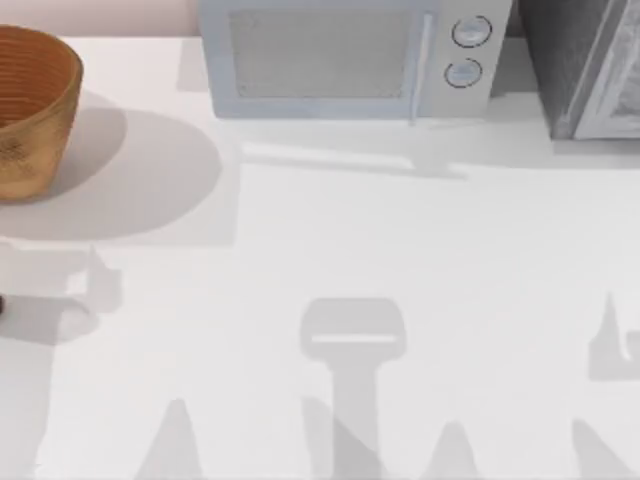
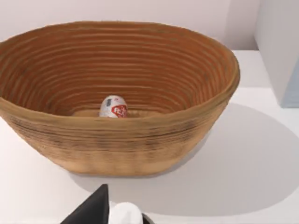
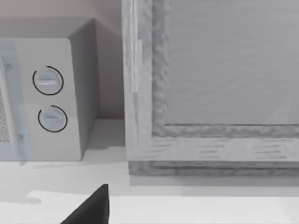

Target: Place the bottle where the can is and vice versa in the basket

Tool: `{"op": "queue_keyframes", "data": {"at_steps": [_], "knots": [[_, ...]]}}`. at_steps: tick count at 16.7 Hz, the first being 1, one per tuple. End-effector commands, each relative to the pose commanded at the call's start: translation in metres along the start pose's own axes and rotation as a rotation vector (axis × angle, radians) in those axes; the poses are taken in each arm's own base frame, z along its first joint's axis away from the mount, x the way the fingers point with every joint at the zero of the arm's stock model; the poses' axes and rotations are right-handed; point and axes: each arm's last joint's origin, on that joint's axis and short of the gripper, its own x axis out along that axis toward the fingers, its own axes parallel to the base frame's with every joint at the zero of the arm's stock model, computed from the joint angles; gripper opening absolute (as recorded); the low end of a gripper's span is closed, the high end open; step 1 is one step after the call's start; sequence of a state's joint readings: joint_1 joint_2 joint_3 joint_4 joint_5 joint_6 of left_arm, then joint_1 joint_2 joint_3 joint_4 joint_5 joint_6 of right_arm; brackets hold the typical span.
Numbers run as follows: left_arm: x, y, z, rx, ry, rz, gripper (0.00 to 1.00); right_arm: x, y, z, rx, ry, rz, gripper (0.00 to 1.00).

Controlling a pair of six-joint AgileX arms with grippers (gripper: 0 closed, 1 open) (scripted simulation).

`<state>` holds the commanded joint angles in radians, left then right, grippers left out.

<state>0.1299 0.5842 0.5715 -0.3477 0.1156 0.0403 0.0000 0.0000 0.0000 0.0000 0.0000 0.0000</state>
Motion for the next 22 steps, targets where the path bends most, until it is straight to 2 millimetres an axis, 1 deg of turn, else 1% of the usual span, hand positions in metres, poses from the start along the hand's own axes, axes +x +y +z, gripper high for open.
{"op": "queue_keyframes", "data": {"at_steps": [2, 3, 5, 7, 8, 10, 11, 13, 15, 16, 17, 19, 22], "knots": [[0.015, 0.008, 0.038, -0.007, 0.098, -0.011, 1.0, 0.0, 0.0, 0.0, 0.0, 0.0, 0.0, 1.0], [0.026, 0.013, 0.057, -0.012, 0.149, -0.018, 1.0, 0.0, 0.0, 0.0, 0.0, 0.0, 0.0, 1.0], [0.055, 0.025, 0.091, -0.025, 0.255, -0.034, 1.0, 0.0, 0.0, 0.0, 0.0, 0.0, 0.0, 1.0], [0.094, 0.04, 0.116, -0.04, 0.366, -0.054, 1.0, 0.0, 0.0, 0.0, 0.0, 0.0, 0.0, 1.0], [0.116, 0.048, 0.124, -0.049, 0.423, -0.065, 1.0, 0.0, 0.0, 0.0, 0.0, 0.0, 0.0, 1.0], [0.164, 0.064, 0.132, -0.068, 0.538, -0.089, 1.0, 0.0, 0.0, 0.0, 0.0, 0.0, 0.0, 1.0], [0.188, 0.073, 0.131, -0.078, 0.595, -0.102, 1.0, 0.0, 0.0, 0.0, 0.0, 0.0, 0.0, 1.0], [0.235, 0.087, 0.121, -0.097, 0.705, -0.126, 1.0, 0.0, 0.0, 0.0, 0.0, 0.0, 0.0, 1.0], [0.276, 0.1, 0.103, -0.114, 0.805, -0.15, 1.0, 0.0, 0.0, 0.0, 0.0, 0.0, 0.0, 1.0], [0.293, 0.104, 0.093, -0.121, 0.85, -0.161, 1.0, 0.0, 0.0, 0.0, 0.0, 0.0, 0.0, 1.0], [0.308, 0.108, 0.082, -0.127, 0.891, -0.171, 1.0, 0.0, 0.0, 0.0, 0.0, 0.0, 0.0, 1.0], [0.331, 0.114, 0.064, -0.134, 0.956, -0.187, 1.0, 0.0, 0.0, 0.0, 0.0, 0.0, 0.0, 1.0], [0.347, 0.117, 0.046, -0.139, 1.011, -0.201, 1.0, 0.0, 0.0, 0.0, 0.0, 0.0, 0.0, 1.0]]}}
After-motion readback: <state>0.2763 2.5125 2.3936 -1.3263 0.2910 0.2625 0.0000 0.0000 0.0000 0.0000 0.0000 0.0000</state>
